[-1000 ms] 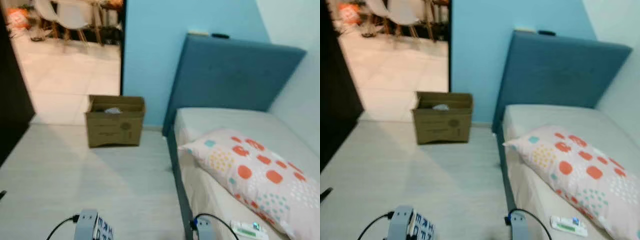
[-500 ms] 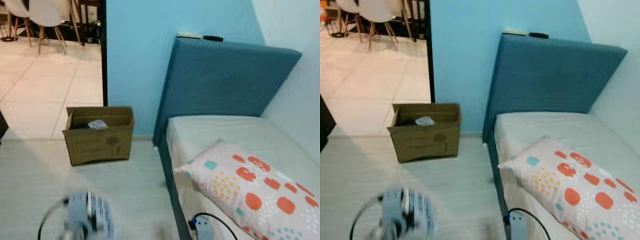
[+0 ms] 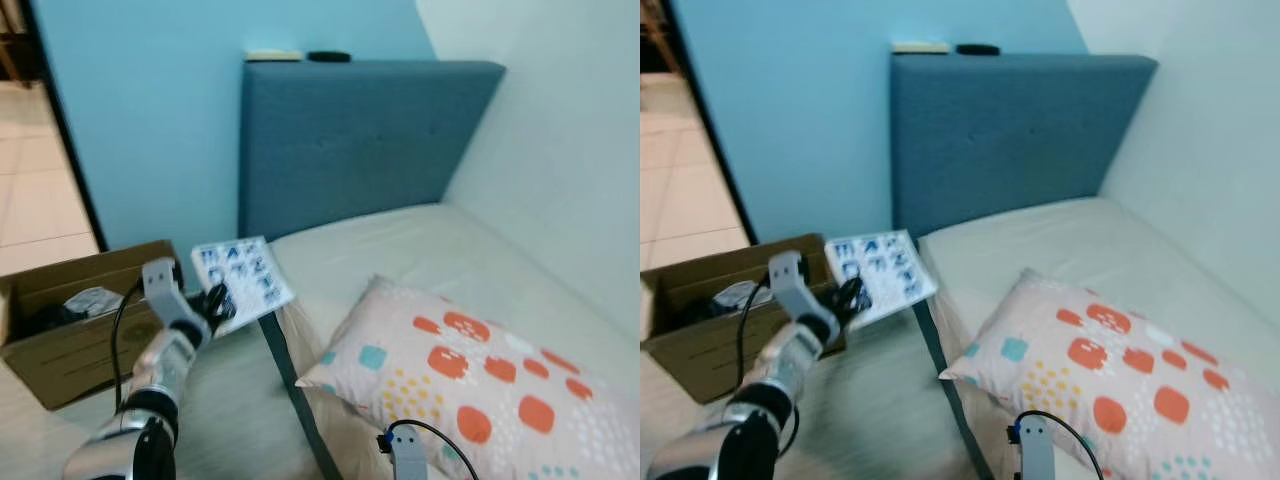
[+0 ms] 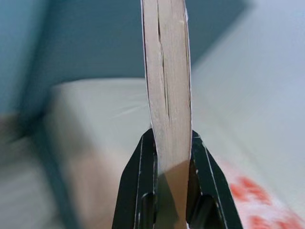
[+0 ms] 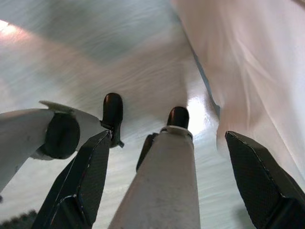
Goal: Clean up the room
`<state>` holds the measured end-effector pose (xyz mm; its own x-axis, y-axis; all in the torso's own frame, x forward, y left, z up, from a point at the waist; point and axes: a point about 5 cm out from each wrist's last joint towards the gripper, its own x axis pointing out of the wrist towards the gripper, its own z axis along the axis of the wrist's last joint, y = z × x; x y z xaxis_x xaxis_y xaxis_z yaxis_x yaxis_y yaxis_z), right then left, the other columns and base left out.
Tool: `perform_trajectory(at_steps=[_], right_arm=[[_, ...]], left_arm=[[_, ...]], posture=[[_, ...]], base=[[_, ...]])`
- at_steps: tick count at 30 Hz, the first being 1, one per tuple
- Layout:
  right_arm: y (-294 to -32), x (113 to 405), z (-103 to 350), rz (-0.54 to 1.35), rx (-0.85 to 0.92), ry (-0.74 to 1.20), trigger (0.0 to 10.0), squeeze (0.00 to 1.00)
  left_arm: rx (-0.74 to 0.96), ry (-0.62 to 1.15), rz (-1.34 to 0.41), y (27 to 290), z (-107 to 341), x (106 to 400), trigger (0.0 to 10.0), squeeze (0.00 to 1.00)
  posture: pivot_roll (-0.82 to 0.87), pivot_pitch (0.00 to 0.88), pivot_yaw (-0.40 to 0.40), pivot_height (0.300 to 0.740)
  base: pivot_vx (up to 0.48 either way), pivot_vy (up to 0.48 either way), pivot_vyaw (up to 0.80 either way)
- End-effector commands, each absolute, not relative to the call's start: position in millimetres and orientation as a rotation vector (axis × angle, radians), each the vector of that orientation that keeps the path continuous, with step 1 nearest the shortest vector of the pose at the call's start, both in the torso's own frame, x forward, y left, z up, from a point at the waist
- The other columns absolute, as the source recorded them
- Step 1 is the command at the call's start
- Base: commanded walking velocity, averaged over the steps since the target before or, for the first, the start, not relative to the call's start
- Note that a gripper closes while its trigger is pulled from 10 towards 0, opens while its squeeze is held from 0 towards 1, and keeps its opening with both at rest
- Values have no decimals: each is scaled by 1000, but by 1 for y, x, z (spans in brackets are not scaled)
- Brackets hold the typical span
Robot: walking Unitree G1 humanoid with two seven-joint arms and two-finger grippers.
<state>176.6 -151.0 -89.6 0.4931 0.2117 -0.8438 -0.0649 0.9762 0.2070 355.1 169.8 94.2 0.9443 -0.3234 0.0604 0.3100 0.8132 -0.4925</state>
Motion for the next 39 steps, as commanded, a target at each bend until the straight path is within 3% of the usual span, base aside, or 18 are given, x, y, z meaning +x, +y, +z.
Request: perform_trajectory(at_steps=[1,8,15,24,33,36,39], right_arm=[[-158,169,-93,141,160,1068,10000,0],[-159,168,-93,131,158,1070,10000,0],[-162,166,-94,112,147,1076,10000,0],[-166,164,-95,90,143,1079,10000,0],[-168,163,-95,80,140,1083,10000,0],[-172,161,-95,75,138,1085,10000,0],[-175,160,-96,72,134,1086,10000,0]], left_arm=[[-568,22,-463,148,94,353,10000,0],[-605,16,-667,117,96,348,10000,0],[-594,39,-527,99,88,347,10000,0],[-686,67,-476,86,85,346,10000,0],[-619,96,-411,87,78,345,10000,0],[-584,115,-363,94,72,343,10000,0],[-550,158,-234,119,62,342,10000,0]], posture=[[135,0,-83,739],[131,0,-82,739],[124,0,-77,739],[104,0,-71,739],[93,0,-71,739],[91,0,-71,739],[87,0,-73,739]], base=[[0,0,-731],[0,0,-730],[0,0,-729],[0,0,-727],[0,0,-726],[0,0,-725],[0,0,-725]])
